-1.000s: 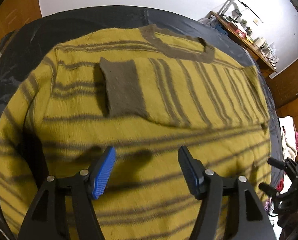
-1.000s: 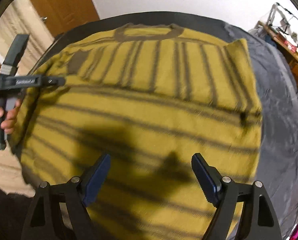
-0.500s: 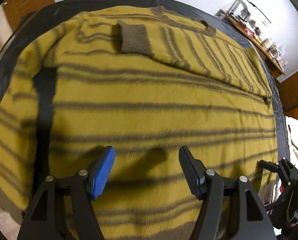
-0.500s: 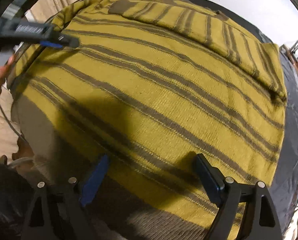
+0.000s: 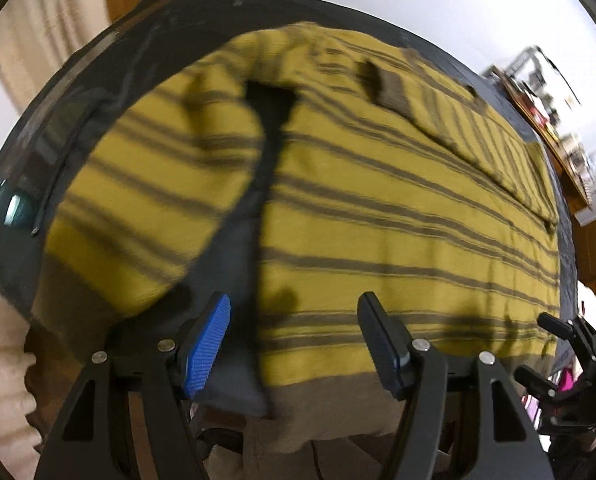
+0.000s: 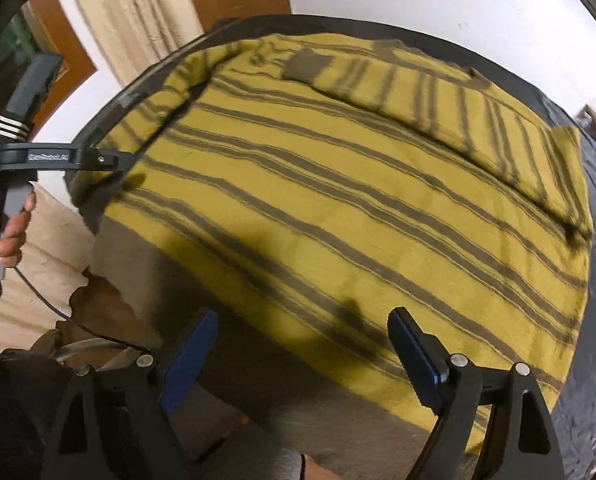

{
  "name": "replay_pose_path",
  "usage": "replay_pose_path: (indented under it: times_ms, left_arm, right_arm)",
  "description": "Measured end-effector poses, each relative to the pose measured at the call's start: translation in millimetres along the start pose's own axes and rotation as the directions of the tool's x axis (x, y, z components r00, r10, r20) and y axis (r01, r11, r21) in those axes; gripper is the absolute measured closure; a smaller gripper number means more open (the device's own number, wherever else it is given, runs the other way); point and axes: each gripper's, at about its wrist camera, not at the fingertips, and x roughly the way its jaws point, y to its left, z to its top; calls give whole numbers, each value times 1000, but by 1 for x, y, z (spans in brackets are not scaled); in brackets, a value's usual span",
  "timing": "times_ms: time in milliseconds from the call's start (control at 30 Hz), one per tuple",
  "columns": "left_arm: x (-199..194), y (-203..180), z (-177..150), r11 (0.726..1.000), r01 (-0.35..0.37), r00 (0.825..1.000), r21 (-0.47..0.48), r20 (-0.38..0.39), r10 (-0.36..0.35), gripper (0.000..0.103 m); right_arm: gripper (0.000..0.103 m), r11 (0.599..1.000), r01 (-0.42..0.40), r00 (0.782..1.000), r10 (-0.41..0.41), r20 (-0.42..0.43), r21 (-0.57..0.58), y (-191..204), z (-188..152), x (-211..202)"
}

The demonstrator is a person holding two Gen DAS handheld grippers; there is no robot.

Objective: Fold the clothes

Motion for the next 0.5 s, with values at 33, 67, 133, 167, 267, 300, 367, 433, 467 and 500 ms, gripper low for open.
replay_pose_path:
  times_ms: [33,67,133,167,267,300,367,433,467,500]
  left_arm:
    - [0,12,-2,1000,-7,1000,-23,0,7,32]
    - [0,25,-3,999,-13,1000,-48,0,13,33]
    - [-1,50,-6,994,-21,1000,-108,-11,20,32]
    - [-3,65,-8,989,-23,1000,-146,-6,23,33]
    - [-13,110,-15,968,-31,999,-251,11,35,33]
    - [-16,122,-17,960,-29,999,-277,20,36,33]
    - [-23,147,-20,948,-41,998,-316,41,57,32]
    - [-28,167,-20,942,-55,993,-332,78,85,32]
    - [-28,175,-20,940,-61,991,-335,90,96,32]
    - [-28,180,-18,940,-64,990,-336,96,102,32]
  right_arm:
    - [14,1000,-9,1000,9,-2,1,5,3,3]
    - [14,1000,-18,1000,18,-4,5,9,6,7]
    - [14,999,-47,999,47,-12,14,16,10,8]
    - [14,998,-62,998,62,-15,15,20,14,9]
    - [14,997,-79,996,78,-30,-12,39,29,19]
    - [14,996,-83,996,82,-32,-27,46,36,23]
    - [14,994,-95,995,93,-36,-61,61,48,29]
    - [14,989,-105,994,101,-41,-100,77,60,35]
    - [14,987,-109,994,104,-43,-122,84,64,37]
    - [14,984,-112,993,106,-47,-139,90,68,39]
